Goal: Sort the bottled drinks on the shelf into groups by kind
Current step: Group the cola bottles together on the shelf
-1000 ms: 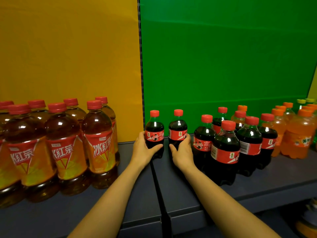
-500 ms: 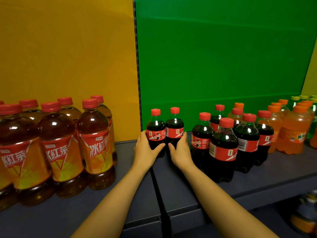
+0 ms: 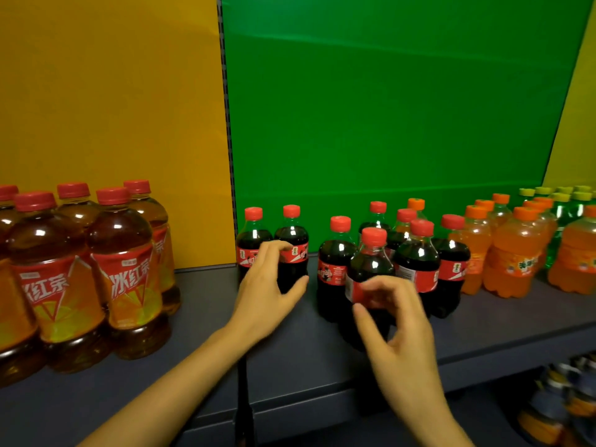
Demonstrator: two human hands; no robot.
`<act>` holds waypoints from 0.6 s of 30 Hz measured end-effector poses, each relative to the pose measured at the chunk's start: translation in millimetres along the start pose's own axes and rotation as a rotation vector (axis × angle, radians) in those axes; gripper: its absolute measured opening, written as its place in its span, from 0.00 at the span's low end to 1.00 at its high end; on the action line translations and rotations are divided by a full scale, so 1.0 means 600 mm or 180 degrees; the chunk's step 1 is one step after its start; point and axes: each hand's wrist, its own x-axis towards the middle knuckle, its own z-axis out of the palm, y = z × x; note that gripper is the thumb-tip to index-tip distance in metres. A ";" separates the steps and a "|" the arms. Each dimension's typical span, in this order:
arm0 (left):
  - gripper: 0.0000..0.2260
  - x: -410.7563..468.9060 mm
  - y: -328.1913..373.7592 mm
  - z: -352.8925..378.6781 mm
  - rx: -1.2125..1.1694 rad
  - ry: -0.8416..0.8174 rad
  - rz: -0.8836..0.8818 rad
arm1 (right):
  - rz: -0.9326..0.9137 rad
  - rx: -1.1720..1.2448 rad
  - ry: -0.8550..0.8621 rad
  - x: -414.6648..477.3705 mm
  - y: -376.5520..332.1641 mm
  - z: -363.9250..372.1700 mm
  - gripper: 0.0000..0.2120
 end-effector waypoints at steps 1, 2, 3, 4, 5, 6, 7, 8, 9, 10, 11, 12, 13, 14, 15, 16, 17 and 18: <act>0.22 0.000 0.006 0.011 -0.0050 -0.0173 -0.0149 | -0.0033 -0.0039 0.0182 0.002 0.008 -0.013 0.12; 0.24 0.003 0.010 0.023 -0.0176 -0.0350 -0.0341 | -0.0044 -0.0071 0.0291 0.004 0.019 -0.022 0.14; 0.27 0.007 0.015 0.033 -0.0375 -0.0536 -0.0559 | -0.0038 -0.0102 0.0312 0.006 0.029 -0.030 0.17; 0.30 0.012 0.020 0.041 -0.0628 -0.0716 -0.0767 | 0.0014 -0.0131 0.0245 0.008 0.041 -0.035 0.21; 0.32 0.018 0.023 0.046 -0.0914 -0.0889 -0.0938 | 0.0104 -0.0138 0.0090 0.010 0.052 -0.039 0.25; 0.33 0.023 0.025 0.051 -0.1203 -0.1060 -0.1074 | 0.0215 -0.0118 -0.0120 0.012 0.063 -0.041 0.29; 0.32 0.028 0.027 0.054 -0.1451 -0.1232 -0.1185 | 0.0342 -0.0075 -0.0356 0.013 0.072 -0.043 0.32; 0.31 0.031 0.029 0.057 -0.1599 -0.1381 -0.1261 | 0.0471 -0.0013 -0.0590 0.014 0.080 -0.044 0.34; 0.29 0.032 0.031 0.059 -0.1623 -0.1460 -0.1300 | 0.0574 0.0048 -0.0805 0.015 0.086 -0.046 0.35; 0.28 0.033 0.032 0.061 -0.1590 -0.1446 -0.1313 | 0.0644 0.0091 -0.0990 0.016 0.092 -0.047 0.36; 0.27 0.033 0.032 0.062 -0.1531 -0.1375 -0.1326 | 0.0684 0.0111 -0.1130 0.017 0.096 -0.049 0.35; 0.27 0.032 0.033 0.061 -0.1477 -0.1274 -0.1332 | 0.0715 0.0120 -0.1227 0.019 0.099 -0.051 0.34; 0.27 0.029 0.033 0.059 -0.1415 -0.1159 -0.1328 | 0.0725 0.0147 -0.1288 0.022 0.101 -0.054 0.32; 0.27 0.024 0.034 0.056 -0.1353 -0.1028 -0.1319 | 0.0732 0.0184 -0.1337 0.025 0.104 -0.056 0.32; 0.26 0.018 0.034 0.053 -0.1261 -0.0903 -0.1325 | 0.0723 0.0235 -0.1381 0.028 0.107 -0.057 0.32; 0.26 0.010 0.034 0.049 -0.1184 -0.0762 -0.1331 | 0.0716 0.0273 -0.1427 0.031 0.111 -0.057 0.32; 0.25 0.003 0.034 0.044 -0.1096 -0.0622 -0.1358 | 0.0692 0.0298 -0.1468 0.034 0.114 -0.055 0.33; 0.25 -0.005 0.035 0.039 -0.1027 -0.0479 -0.1375 | 0.0674 0.0295 -0.1495 0.037 0.116 -0.052 0.33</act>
